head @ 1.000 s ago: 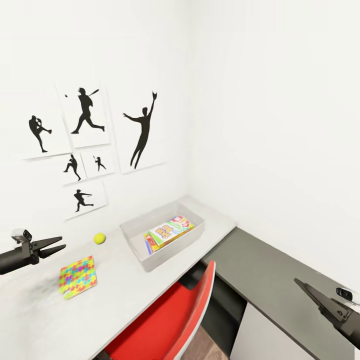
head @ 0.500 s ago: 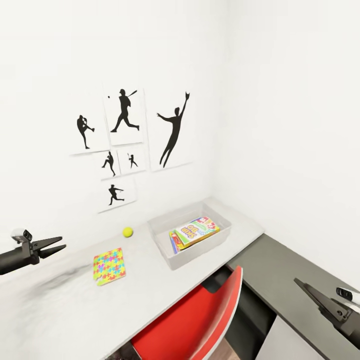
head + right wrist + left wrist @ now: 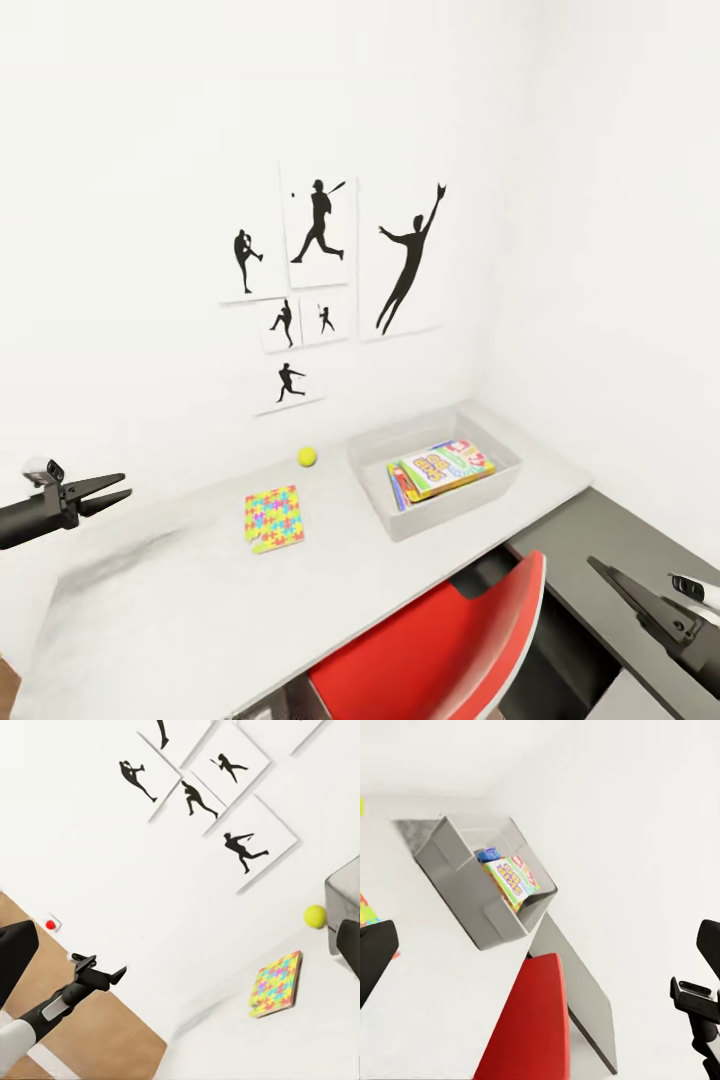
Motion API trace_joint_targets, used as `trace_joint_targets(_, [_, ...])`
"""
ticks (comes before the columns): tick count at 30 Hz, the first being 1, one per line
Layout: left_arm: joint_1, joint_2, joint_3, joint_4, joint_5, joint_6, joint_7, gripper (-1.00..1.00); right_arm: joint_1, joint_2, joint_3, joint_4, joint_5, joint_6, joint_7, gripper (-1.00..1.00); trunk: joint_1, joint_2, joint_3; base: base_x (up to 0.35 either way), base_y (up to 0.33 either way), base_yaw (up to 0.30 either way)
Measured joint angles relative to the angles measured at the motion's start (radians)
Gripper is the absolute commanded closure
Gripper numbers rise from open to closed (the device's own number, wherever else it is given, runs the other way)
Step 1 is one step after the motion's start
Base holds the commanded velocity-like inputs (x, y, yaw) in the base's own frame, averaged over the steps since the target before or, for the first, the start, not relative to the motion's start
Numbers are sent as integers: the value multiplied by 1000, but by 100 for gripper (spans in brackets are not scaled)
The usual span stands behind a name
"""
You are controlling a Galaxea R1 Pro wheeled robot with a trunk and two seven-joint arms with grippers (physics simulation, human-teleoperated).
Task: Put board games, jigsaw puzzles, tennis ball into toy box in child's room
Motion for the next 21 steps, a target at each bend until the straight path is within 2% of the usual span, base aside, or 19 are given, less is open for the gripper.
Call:
trace_joint_targets(8, [0,0,-1,0,0,0,0,-100,0,0,0,0,0,0,-1,-100,0,0,0,0,249,285])
trace_joint_targets(17, [0,-1,-1,0,0,0,0,-100,0,0,0,0,0,1,-1,-100,0,0,-1,0,173,284])
trace_joint_targets(21, [0,-2,-1,0,0,0,0,-100,0,0,0,0,0,2,-1,-100,0,0,-2,0,217,170])
